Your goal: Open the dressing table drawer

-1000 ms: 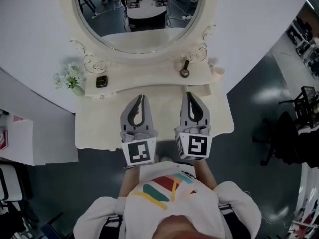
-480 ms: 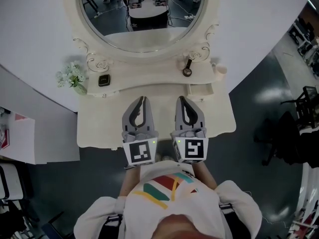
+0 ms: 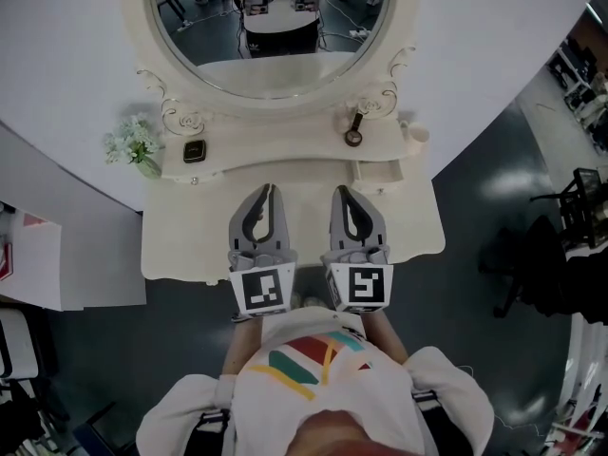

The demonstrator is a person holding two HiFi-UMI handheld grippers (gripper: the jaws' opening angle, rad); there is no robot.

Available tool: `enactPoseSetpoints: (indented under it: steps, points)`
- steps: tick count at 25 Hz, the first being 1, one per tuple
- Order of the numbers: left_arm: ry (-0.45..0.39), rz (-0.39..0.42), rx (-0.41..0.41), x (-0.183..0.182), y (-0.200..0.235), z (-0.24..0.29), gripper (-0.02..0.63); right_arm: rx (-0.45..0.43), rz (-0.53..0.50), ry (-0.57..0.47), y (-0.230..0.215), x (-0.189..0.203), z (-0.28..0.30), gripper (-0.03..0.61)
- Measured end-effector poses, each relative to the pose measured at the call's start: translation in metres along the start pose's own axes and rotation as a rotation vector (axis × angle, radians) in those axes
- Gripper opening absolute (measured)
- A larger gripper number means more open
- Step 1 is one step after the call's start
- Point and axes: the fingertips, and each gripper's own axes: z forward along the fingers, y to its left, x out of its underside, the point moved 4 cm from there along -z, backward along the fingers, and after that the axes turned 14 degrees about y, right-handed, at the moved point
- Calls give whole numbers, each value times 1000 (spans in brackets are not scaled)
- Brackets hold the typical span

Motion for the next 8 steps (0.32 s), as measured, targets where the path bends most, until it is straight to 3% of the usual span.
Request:
enactPoseSetpoints:
  steps: [8]
  points:
    - [27,-8,-3,3,2,-1,17,-6,-26,15,9,-1,-2,0]
